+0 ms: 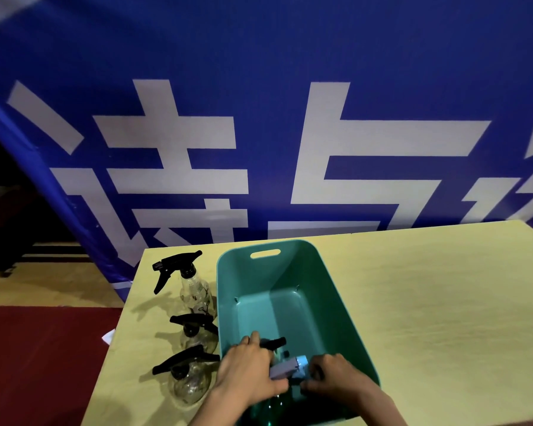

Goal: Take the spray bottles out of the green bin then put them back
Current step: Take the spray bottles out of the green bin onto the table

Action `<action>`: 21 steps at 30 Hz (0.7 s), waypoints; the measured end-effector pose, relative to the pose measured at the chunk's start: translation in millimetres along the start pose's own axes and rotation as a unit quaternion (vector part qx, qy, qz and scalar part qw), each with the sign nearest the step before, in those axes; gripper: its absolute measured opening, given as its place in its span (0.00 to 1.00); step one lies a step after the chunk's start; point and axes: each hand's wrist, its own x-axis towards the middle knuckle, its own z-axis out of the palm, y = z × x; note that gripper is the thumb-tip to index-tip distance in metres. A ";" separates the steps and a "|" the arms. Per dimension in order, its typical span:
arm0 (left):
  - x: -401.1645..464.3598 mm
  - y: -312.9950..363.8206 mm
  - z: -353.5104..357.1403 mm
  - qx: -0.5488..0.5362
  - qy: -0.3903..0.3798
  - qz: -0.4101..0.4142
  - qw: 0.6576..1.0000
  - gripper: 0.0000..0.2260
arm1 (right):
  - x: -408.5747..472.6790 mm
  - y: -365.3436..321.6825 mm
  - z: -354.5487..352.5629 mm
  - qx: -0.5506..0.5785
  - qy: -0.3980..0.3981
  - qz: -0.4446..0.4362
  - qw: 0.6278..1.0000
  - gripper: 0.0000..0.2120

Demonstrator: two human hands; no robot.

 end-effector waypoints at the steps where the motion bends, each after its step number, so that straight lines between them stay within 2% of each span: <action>1: 0.4 0.5 -1.4 -0.011 -0.001 -0.005 1.000 0.20 | -0.4 -0.1 0.7 0.005 0.004 0.003 1.000 0.10; 6: 3.0 0.0 -2.9 -0.087 -0.001 -0.026 0.996 0.15 | 1.2 2.0 2.3 0.003 0.014 0.011 1.000 0.12; 13: -4.9 -1.3 -8.9 -0.122 0.074 -0.016 0.990 0.09 | -4.5 3.6 3.0 0.013 0.020 0.014 1.000 0.11; 21: -55.2 14.0 -80.7 -0.127 0.155 0.040 0.979 0.14 | -6.8 -2.2 2.0 0.005 0.014 -0.007 1.000 0.13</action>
